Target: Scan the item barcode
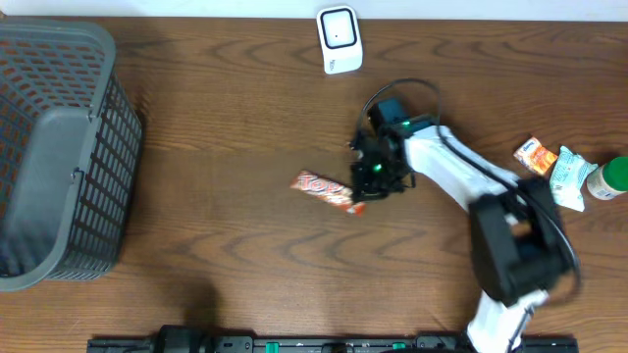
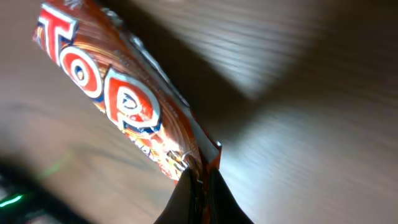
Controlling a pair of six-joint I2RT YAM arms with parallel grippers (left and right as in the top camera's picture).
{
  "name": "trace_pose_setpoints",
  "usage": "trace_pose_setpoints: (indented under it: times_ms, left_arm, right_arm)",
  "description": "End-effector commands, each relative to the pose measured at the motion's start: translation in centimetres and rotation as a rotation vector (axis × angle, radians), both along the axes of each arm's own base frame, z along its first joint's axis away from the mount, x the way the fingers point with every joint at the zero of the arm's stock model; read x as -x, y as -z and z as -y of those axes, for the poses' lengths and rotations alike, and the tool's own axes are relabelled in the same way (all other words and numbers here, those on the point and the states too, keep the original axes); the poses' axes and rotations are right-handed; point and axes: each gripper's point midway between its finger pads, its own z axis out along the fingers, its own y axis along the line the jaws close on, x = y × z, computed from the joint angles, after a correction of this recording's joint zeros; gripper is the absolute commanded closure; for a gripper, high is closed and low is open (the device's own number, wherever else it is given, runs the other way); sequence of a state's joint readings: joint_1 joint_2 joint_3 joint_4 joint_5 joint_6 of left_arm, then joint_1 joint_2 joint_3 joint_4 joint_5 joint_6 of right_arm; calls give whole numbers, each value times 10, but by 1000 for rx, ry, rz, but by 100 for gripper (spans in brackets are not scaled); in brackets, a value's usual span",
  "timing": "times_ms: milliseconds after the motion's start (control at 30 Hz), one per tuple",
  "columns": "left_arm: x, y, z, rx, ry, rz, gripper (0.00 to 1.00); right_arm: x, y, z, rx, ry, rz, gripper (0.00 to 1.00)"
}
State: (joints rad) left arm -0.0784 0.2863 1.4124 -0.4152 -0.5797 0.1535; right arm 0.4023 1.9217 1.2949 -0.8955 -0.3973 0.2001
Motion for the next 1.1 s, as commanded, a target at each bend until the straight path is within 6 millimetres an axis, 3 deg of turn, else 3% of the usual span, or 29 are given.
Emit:
trace_pose_setpoints:
  times_ms: [0, 167, 300, 533, 700, 1067]
  left_arm:
    - [3, 0, -1, 9, -9, 11, 2]
    - [3, 0, -1, 10, -9, 11, 2]
    - [3, 0, -1, 9, -9, 11, 2]
    - [3, 0, -1, 9, -9, 11, 2]
    - [3, 0, -1, 9, -9, 11, 2]
    - [3, 0, -1, 9, -9, 10, 2]
  right_arm:
    - [-32, -42, 63, 395, 78, 286, 99]
    - [-32, -90, 119, 780, 124, 477, 99]
    - [-29, -114, 141, 1042, 50, 569, 99]
    - [-17, -113, 104, 1062, -117, 623, 99]
    - [3, -111, 90, 1200, -325, 617, 98]
    - [47, -28, 19, 1295, -729, 574, 98]
